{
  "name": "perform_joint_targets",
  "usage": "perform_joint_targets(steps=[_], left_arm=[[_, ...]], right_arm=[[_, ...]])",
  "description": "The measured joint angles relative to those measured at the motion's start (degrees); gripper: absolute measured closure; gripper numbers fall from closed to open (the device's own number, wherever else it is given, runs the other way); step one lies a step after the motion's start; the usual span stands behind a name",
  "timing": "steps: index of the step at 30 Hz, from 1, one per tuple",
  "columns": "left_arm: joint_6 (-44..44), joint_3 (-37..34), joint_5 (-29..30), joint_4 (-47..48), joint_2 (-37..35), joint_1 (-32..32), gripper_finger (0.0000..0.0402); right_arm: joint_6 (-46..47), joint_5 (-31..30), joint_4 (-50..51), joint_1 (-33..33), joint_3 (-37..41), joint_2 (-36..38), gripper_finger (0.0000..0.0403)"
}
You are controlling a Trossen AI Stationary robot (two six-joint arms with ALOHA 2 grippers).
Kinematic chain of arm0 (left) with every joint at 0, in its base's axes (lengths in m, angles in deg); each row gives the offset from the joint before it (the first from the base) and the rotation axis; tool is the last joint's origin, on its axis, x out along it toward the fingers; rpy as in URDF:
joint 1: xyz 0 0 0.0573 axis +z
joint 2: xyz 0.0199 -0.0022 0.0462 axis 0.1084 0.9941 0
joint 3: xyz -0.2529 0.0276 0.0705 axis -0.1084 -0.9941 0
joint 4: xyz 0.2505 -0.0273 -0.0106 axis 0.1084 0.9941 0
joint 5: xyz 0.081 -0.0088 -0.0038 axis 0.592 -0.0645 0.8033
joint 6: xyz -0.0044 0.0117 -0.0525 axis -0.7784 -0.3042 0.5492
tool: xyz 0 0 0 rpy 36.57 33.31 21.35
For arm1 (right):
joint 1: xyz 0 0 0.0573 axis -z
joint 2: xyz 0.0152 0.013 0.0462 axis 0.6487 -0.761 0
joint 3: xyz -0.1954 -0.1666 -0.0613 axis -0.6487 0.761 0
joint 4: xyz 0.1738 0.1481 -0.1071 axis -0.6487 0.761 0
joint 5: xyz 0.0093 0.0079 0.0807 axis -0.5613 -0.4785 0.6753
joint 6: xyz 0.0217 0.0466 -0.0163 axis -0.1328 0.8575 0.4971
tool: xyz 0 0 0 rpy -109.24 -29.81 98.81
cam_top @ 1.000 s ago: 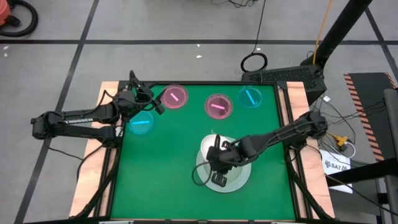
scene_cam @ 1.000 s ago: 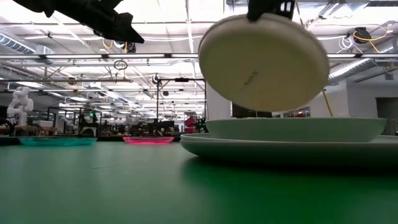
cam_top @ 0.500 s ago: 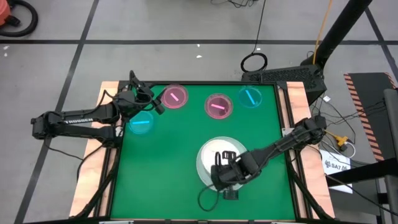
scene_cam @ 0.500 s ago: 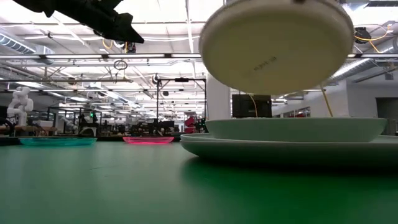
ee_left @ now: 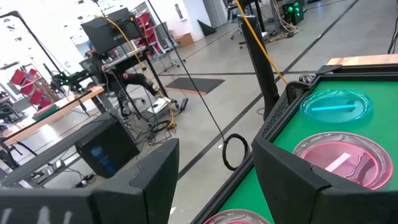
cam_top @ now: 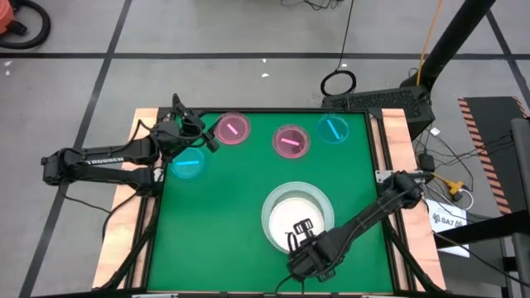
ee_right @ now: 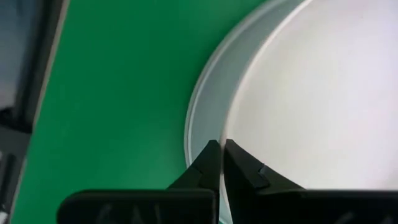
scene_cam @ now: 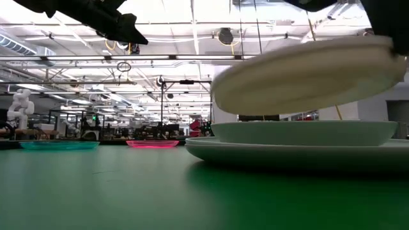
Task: Stack plastic plates
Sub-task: Stack the white plate on top of the green plate
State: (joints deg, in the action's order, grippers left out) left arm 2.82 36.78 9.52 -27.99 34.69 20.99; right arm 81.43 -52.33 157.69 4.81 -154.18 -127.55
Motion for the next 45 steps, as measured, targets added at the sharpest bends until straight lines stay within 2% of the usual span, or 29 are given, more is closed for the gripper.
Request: perform_joint_targets(steps=[9, 16, 30, 45], left_arm=[[-0.07, -0.01, 0.0, -0.09, 0.0, 0.0, 0.019], [-0.04, -0.01, 0.0, -0.13, 0.0, 0.0, 0.019], [-0.04, -0.01, 0.0, -0.13, 0.0, 0.0, 0.019], [0.31, -0.01, 0.0, -0.09, 0.0, 0.0, 0.019]], right_arm=[[-2.03, -4.4, 2.25, 0.35, 0.0, -0.01, 0.04], [-2.78, -4.55, 2.24, 1.2, 0.77, -0.01, 0.04], [-2.69, -4.26, -3.63, 1.55, 8.77, 0.03, 0.0397], [4.68, -4.48, -3.8, 1.65, 8.96, 0.15, 0.0307]])
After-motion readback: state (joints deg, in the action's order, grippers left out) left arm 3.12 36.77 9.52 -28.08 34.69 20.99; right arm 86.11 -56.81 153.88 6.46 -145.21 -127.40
